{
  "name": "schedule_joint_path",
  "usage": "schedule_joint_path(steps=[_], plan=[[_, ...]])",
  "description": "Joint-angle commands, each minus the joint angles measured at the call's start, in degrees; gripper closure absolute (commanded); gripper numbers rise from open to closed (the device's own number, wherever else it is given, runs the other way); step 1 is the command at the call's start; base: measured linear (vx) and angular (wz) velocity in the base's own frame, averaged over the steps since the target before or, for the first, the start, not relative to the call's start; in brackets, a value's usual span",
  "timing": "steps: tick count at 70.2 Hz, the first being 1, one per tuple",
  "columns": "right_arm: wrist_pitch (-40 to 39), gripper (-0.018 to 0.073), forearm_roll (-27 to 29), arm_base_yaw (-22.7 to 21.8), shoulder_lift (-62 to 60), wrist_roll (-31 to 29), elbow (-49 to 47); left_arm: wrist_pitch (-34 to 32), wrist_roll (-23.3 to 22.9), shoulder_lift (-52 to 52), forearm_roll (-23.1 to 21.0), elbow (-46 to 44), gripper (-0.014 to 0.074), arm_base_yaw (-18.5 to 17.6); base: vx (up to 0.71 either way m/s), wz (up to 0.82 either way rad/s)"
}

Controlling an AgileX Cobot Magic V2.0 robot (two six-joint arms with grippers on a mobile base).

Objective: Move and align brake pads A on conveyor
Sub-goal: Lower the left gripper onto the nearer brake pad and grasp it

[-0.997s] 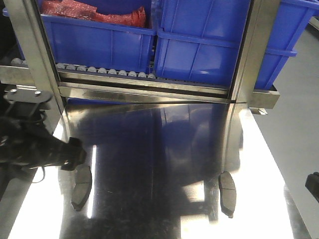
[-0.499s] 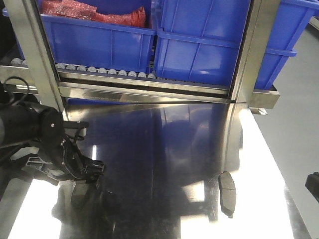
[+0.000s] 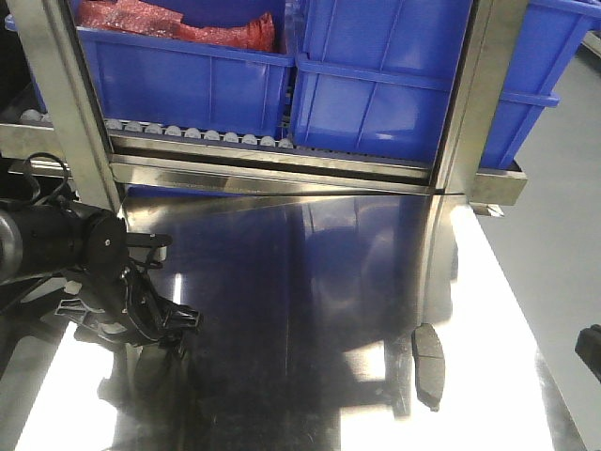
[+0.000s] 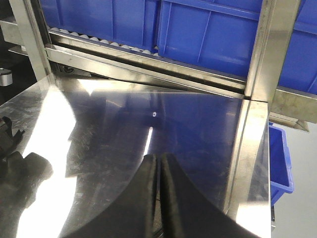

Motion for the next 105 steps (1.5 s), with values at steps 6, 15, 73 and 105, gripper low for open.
schedule_joint_path(steps=[6, 15, 73, 105], plan=[[-4.0, 0.0559, 0.0, -0.2, 0.5, -0.4, -1.3, -1.0, -0.5, -2.1, -0.6, -1.4, 0.0153, -0.3, 0.0, 0.0], [-4.0, 0.0559, 0.0, -0.2, 0.5, -0.4, -1.3, -1.0, -0.5, -2.1, -0.6, -1.4, 0.029, -0.3, 0.0, 0.0], [-4.0, 0.0559, 0.0, -0.2, 0.5, -0.4, -1.3, -10.5, 1.0, -18.1, -0.4, 12.5, 0.0524, -1.4, 0.0, 0.0], [-4.0, 0.0559, 0.0, -0.2, 0.5, -0.4, -1.3, -13.4, 1.1, -43.9, -0.4, 28.1, 0.0524, -1.4, 0.0, 0.0]])
